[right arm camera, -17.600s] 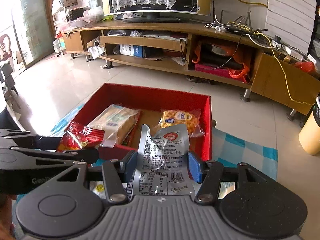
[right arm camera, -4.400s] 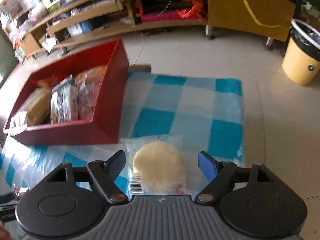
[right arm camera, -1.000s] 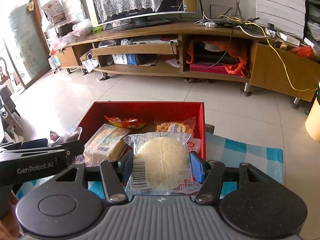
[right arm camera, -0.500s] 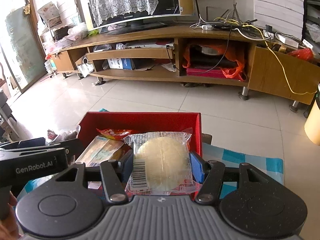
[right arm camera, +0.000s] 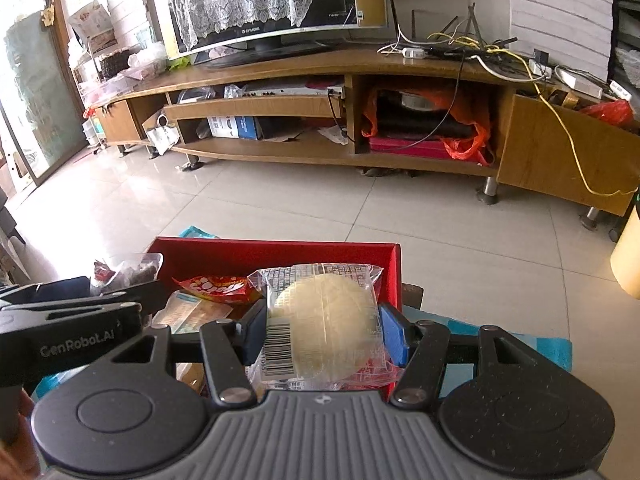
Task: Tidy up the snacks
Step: 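Lower the jerky packet and bun into the box and open both grippers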
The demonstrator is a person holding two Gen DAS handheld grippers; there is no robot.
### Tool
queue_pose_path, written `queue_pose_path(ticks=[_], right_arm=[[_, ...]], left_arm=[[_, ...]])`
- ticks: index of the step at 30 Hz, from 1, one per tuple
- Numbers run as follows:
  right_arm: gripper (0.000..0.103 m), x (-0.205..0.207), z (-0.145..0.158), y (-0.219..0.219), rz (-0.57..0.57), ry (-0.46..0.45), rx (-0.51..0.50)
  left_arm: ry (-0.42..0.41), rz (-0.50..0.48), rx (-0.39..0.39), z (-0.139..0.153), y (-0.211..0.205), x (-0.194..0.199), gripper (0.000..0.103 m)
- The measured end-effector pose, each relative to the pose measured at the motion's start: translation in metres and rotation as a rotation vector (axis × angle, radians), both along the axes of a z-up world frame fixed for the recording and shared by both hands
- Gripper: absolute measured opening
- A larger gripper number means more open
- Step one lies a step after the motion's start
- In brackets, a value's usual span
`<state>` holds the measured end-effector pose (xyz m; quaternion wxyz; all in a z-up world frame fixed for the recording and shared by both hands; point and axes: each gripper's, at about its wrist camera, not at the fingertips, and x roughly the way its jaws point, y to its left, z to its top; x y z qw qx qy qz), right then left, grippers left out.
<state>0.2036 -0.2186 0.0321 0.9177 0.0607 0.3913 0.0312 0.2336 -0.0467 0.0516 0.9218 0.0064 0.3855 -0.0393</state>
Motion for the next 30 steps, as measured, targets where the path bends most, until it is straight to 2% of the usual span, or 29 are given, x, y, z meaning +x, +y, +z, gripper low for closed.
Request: queue_pose_path(ticks=[14,30], right_arm=[[0.059,0.029,-0.031,-0.016,-0.018,0.066,-0.008],[0.060,0.033,-0.032,-0.003,0.021,0.049,-0.030]], left_arm=[[0.065,0.013,0.020,-0.028,-0.011,0.026,0.084],[0.064,0.026,0.064,-0.031,-0.011,0.031,0.091]])
